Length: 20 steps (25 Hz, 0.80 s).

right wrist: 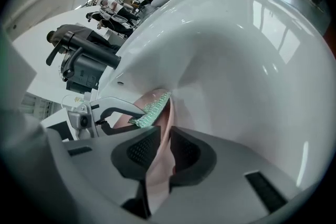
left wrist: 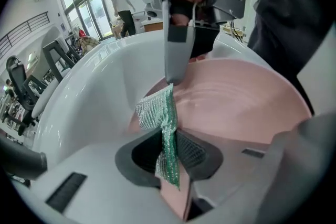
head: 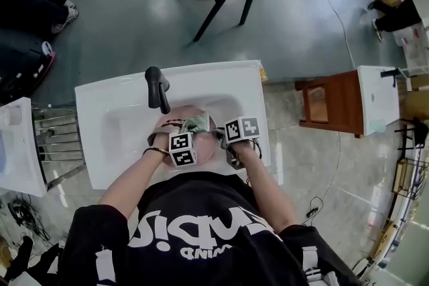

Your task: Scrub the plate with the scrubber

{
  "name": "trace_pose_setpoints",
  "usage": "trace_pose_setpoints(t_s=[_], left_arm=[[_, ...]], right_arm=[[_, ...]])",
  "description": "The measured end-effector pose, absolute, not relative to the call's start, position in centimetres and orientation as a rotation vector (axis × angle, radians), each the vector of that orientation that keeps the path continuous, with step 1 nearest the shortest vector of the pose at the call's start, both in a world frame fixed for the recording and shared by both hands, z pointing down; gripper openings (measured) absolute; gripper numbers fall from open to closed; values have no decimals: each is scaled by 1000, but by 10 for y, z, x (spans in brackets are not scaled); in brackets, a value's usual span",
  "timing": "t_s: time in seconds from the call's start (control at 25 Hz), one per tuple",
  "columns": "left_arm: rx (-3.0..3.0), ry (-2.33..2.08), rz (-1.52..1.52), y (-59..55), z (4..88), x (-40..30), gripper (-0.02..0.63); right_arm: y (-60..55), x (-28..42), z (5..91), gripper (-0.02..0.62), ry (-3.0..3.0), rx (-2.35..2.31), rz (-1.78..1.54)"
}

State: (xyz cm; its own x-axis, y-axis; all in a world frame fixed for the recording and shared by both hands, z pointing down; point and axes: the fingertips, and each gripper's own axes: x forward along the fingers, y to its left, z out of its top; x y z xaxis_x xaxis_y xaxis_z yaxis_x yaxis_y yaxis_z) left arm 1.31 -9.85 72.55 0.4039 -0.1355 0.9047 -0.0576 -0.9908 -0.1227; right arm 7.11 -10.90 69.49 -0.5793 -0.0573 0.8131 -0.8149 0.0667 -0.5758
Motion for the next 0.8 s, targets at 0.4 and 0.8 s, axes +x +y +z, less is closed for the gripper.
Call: trace_pose_setpoints(t_s=[0.4, 0.8], left_arm=[[-2549, 139, -1789, -111, 736, -8, 89], [-2525, 43, -2055, -99, 734, -45, 89]], right_arm=[[-107, 71, 694, 75, -1749, 875, 1585], [-102, 64, 693, 80, -1771, 849, 1561]])
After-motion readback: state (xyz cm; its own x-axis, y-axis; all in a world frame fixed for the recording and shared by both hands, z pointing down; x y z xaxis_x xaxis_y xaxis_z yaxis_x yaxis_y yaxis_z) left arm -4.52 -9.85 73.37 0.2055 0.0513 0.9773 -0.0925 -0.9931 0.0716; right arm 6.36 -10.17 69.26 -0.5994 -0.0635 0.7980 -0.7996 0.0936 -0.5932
